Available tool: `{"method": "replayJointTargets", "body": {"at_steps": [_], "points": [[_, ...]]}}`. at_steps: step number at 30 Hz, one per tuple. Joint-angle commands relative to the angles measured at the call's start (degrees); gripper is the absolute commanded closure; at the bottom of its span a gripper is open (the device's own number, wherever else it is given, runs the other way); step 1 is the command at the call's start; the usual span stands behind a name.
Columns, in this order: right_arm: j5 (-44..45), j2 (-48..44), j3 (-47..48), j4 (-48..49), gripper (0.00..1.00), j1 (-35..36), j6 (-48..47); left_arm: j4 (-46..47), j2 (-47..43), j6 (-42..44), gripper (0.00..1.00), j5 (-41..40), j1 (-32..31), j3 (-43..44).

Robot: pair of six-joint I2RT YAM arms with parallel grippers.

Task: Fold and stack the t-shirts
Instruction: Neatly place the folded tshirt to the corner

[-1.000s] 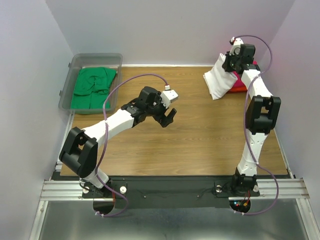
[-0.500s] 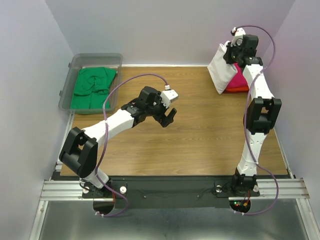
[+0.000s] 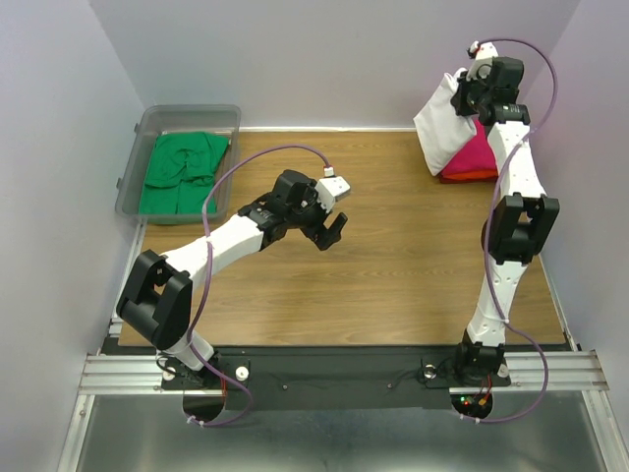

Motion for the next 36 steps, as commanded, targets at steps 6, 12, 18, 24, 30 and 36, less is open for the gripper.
{"method": "replayJointTargets", "body": {"at_steps": [6, 12, 18, 24, 30, 36], "points": [[0.01, -1.90, 2.26, 0.01, 0.99, -3.00, -5.50, 0.72, -1.08, -0.20, 0.02, 1.04, 0.03, 1.25], [-0.25, 1.97, 5.06, 0.01, 0.99, -5.99, -8.76, -0.42, -0.99, -0.02, 0.02, 1.48, 0.03, 1.86], [-0.95, 5.48, 7.00, 0.10, 0.99, -7.66, -12.54, -2.44, -0.29, 0.77, 0.02, 2.53, 0.12, 3.09], [-0.34, 11.45, 12.18, 0.54, 0.99, -9.77, -14.91, -4.38, 0.41, 1.55, 0.02, 3.41, 0.12, 4.58], [0.36, 14.36, 13.07, 2.56, 0.99, -10.91, -17.55, -5.96, 0.76, 1.91, 0.02, 3.94, 0.12, 5.73], [1.07, 16.47, 12.54, 4.14, 0.99, -12.06, -19.31, -6.67, 1.03, 1.91, 0.02, 4.73, 0.12, 5.91]]}}
